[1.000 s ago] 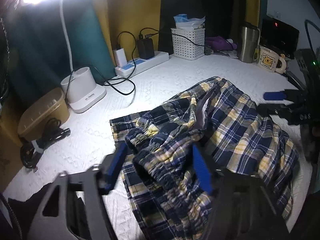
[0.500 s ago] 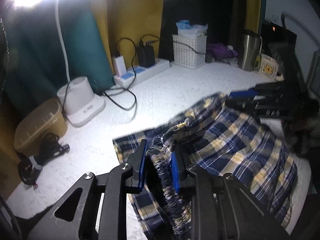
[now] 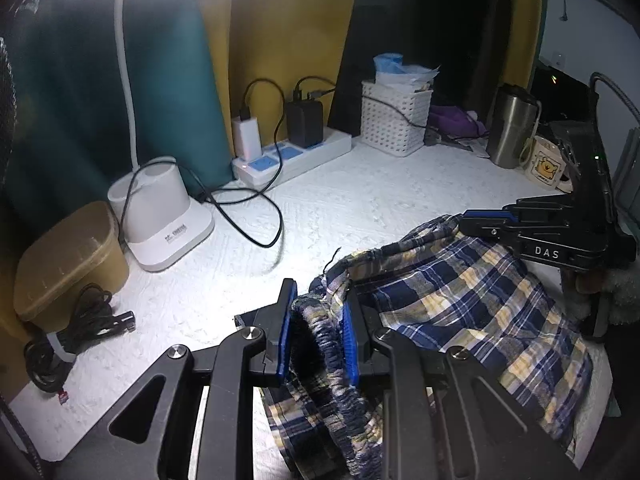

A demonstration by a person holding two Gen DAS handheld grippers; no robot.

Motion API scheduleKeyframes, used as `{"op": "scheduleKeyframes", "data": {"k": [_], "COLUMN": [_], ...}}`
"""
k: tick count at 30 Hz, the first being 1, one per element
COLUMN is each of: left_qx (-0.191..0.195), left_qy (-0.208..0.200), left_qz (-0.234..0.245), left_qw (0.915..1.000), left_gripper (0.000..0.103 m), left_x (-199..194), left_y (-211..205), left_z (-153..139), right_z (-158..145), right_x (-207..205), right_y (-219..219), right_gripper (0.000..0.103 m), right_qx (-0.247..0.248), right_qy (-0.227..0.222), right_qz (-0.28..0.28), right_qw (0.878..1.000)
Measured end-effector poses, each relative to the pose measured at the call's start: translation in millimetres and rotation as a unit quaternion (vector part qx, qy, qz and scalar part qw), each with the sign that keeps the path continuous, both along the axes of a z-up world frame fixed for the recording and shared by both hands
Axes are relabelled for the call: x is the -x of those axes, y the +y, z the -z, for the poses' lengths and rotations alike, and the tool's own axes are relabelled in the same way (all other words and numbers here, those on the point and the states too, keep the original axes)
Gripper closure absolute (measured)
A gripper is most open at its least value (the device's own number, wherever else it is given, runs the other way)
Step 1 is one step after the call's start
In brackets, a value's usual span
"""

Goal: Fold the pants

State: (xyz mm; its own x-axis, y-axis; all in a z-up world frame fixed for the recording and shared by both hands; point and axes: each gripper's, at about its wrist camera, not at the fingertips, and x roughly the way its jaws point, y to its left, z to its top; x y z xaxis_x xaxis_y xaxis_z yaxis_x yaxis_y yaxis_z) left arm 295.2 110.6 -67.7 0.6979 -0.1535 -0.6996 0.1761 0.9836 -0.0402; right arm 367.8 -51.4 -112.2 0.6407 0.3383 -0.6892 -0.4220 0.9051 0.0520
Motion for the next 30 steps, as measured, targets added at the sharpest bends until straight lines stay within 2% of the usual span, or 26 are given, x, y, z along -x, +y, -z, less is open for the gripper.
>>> {"op": "scheduleKeyframes", "data": {"k": [5, 9, 13, 16, 21, 24, 27, 30], "left_qx": [-0.008, -0.014, 0.004, 0.034, 0.032, 0.045, 0.041, 0.043], "left_qy": [0.020, 0.044, 0.048, 0.061, 0.049, 0.029, 0.014, -0.004], "left_qz": [-0.002, -0.012, -0.005, -0.018, -0.043, -0.045, -0.054, -0.067], "left_qw": [0.9998, 0.9989, 0.9988, 0.9974, 0.9973, 0.9976, 0.9976, 0.9968], "left_gripper": [0.082, 0.079, 0.077, 0.071, 0.069, 0.069, 0.069, 0.069], "left_x": [-8, -17, -19, -21, -16, -12, -4, 4], "left_y": [1, 4, 13, 26, 31, 32, 34, 38], "left_z": [15, 33, 40, 46, 36, 21, 5, -7], "right_z": [7, 14, 19, 19, 16, 9, -1, -8], "right_x": [-7, -14, -18, -20, -18, -15, -8, 4], "right_y": [11, 15, 17, 15, 13, 7, -1, -12], "right_gripper": [0.093, 0.093, 0.093, 0.093, 0.092, 0.086, 0.079, 0.054], "right_qx": [0.037, 0.041, 0.048, 0.047, 0.043, 0.026, 0.021, 0.022], "right_qy": [-0.010, -0.005, 0.003, 0.006, 0.007, 0.012, 0.007, 0.000], "right_qz": [0.007, 0.010, 0.005, 0.008, 0.018, 0.028, 0.039, 0.058], "right_qw": [0.999, 0.999, 0.999, 0.999, 0.999, 0.999, 0.999, 0.998]}}
